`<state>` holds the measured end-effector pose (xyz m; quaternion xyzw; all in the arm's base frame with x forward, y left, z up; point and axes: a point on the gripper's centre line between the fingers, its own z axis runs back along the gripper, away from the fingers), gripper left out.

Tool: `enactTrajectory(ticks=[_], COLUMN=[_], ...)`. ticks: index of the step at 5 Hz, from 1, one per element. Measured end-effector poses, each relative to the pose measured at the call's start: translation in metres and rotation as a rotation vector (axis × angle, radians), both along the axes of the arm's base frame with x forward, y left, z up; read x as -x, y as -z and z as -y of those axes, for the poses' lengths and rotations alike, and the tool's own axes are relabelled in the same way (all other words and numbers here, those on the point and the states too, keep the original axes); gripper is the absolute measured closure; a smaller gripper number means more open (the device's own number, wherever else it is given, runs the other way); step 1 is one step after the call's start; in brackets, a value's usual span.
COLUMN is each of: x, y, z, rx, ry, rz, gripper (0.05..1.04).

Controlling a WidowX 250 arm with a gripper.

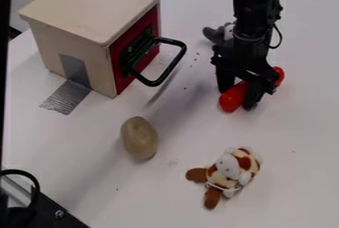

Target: Put the red object on the top of the drawer

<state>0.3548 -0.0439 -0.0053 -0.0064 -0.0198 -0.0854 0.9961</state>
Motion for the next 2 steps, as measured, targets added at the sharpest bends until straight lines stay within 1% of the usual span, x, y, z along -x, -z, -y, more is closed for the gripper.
enactTrajectory(ticks=[1, 2], x=[0.008, 0.013], y=[-0.004, -0.02], z=[-0.004, -0.014], rx=[-0.011, -0.004], ry=[-0.04, -0.115], rz=[-0.018, -0.022], gripper=[0.581, 0.582])
